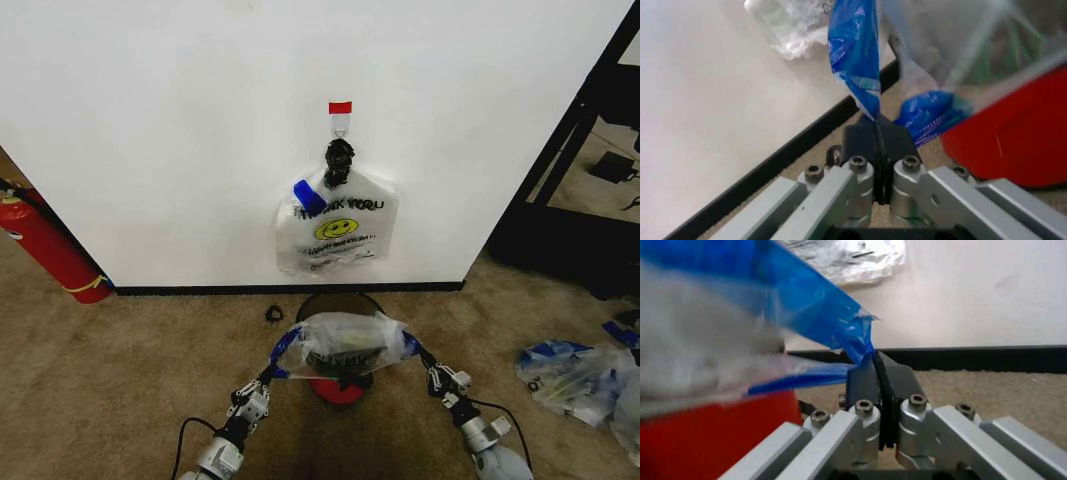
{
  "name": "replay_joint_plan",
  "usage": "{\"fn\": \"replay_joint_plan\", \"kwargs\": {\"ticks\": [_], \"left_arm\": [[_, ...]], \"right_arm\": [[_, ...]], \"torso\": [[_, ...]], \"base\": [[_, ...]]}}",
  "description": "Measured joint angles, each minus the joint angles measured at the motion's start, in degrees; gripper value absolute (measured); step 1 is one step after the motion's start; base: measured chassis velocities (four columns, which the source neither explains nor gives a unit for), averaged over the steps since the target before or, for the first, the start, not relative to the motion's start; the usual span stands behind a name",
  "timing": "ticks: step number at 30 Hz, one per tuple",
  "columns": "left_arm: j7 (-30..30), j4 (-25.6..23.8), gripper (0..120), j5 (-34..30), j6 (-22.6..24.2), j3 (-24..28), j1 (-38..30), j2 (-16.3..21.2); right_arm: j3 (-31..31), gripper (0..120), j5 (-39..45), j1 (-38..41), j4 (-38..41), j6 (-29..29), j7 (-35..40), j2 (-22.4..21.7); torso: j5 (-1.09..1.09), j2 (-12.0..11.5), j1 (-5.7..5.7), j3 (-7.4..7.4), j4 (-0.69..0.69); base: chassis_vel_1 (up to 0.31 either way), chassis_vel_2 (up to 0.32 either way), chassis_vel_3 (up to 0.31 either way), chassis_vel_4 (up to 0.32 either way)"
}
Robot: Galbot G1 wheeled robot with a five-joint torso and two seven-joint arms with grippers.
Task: Pick up the garbage bag from the wall and place it over the trash bin.
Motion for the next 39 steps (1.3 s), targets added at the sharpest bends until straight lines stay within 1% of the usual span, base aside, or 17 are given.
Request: {"fn": "replay_joint_plan", "kwargs": {"ticks": [7, 11, 15, 18, 20, 22, 23, 25, 27, 29, 30, 32, 33, 34, 36, 38, 39], "left_arm": [[0.5, -4.4, 0, -1.2, -2.0, 0.2, 2.2, 1.5], [1.7, -7.3, 11, -1.2, -2.4, 0.2, 3.6, 3.1], [2.1, -9.2, 30, -0.7, -2.3, -0.8, 4.8, 5.3], [2.5, -9.5, 35, -0.4, -2.0, -1.7, 5.2, 6.1], [4.8, -9.6, 47, 0.5, -2.0, -3.9, 6.4, 8.4], [7.0, -9.3, 53, 1.8, -2.7, -5.2, 7.2, 9.9], [7.0, -9.3, 53, 1.8, -2.7, -5.2, 7.2, 9.9], [9.1, -8.8, 60, 3.7, -4.2, -6.2, 7.6, 10.8], [12.3, -8.3, 70, 8.0, -8.3, -8.4, 7.6, 11.1], [16.7, -9.5, 80, 9.9, -12.7, -10.5, 7.3, 10.8], [18.4, -10.5, 83, 9.1, -14.1, -11.0, 7.2, 10.9], [20.2, -11.5, 87, 7.7, -15.1, -11.4, 7.3, 11.0], [21.7, -12.7, 90, 6.1, -15.8, -11.5, 7.3, 11.3], [24.6, -15.6, 96, 1.5, -16.5, -11.6, 7.1, 12.3], [26.1, -18.8, 99, -5.2, -15.3, -10.7, 5.7, 13.7], [25.8, -21.0, 100, -12.9, -11.9, -9.1, 2.8, 15.0], [25.8, -21.0, 100, -12.9, -11.9, -9.1, 2.8, 15.0]], "right_arm": [[1.1, 0, 1.2, -1.2, 2.7, -0.1, -4.3, -1.3], [3.4, 4, 2.2, -2.3, 4.8, -0.3, -9.8, -2.6], [9.2, 25, 0.7, -3.2, 6.1, 0.3, -18.2, -3.8], [11.3, 28, -0.8, -3.2, 5.9, 0.4, -21.2, -4.0], [16.2, 40, -4.4, -2.8, 5.1, 0.2, -27.4, -4.9], [19.5, 48, -6.4, -2.2, 4.6, -0.6, -32.7, -5.6], [19.5, 48, -6.4, -2.2, 4.6, -0.6, -32.7, -5.6], [21.9, 55, -8.2, -1.8, 4.4, -1.2, -36.4, -6.3], [23.5, 65, -8.7, -1.7, 5.0, -2.0, -39.8, -7.3], [24.3, 73, -7.2, -2.1, 6.4, -3.9, -44.4, -8.0], [24.7, 79, -6.5, -2.2, 7.0, -5.0, -46.6, -8.2], [24.9, 80, -6.1, -2.5, 7.9, -5.8, -48.0, -8.4], [24.9, 85, -5.8, -3.2, 9.2, -6.8, -49.1, -8.7], [24.9, 90, -5.2, -4.9, 12.5, -9.1, -49.9, -9.3], [24.3, 97, -2.8, -5.8, 15.6, -10.1, -50.1, -9.4], [23.5, 100, 0.3, -5.2, 17.3, -10.3, -49.6, -8.8], [23.5, 100, 0.3, -5.2, 17.3, -10.3, -49.6, -8.8]], "torso": [[0.00, 0.0, 0.00, 0.00, 0.00], [0.00, 0.0, 0.00, 0.00, 0.00], [0.00, 0.0, 0.00, 0.00, -0.01], [-0.01, 0.0, 0.00, 0.00, -0.01], [0.02, 0.0, 0.00, 0.00, 0.00], [0.00, 0.0, 0.00, 0.00, -0.01], [0.00, 0.0, 0.00, 0.00, -0.01], [0.00, 0.0, 0.00, 0.00, 0.00], [0.00, 0.0, 0.00, 0.00, 0.01], [0.00, 0.0, 0.00, 0.00, 0.00], [0.00, 0.0, 0.00, 0.00, -0.01], [0.00, 0.0, 0.00, 0.00, 0.00], [0.00, 0.0, 0.00, 0.00, 0.01], [0.00, 0.0, 0.00, 0.00, 0.01], [0.00, 0.0, -0.01, -0.01, -0.05], [0.00, 0.0, 0.00, 0.00, -0.02], [0.00, 0.0, 0.00, 0.00, -0.02]], "base": [[0.000, 0.000, 0.000, 0.000], [0.000, 0.000, 0.000, 0.000], [0.000, 0.000, 0.000, 0.000], [0.000, 0.000, 0.000, 0.000], [0.000, 0.000, 0.000, 0.000], [0.000, 0.000, 0.000, 0.000], [0.000, 0.000, 0.000, 0.000], [0.000, 0.000, 0.000, 0.000], [0.000, 0.000, 0.000, 0.000], [0.000, 0.000, 0.000, 0.000], [0.000, 0.000, 0.000, 0.000], [0.000, 0.000, 0.000, 0.000], [0.000, 0.000, 0.000, 0.000], [0.000, 0.000, 0.000, 0.000], [0.000, 0.000, 0.000, 0.000], [0.000, 0.000, 0.000, 0.000], [0.000, 0.000, 0.000, 0.000]]}}
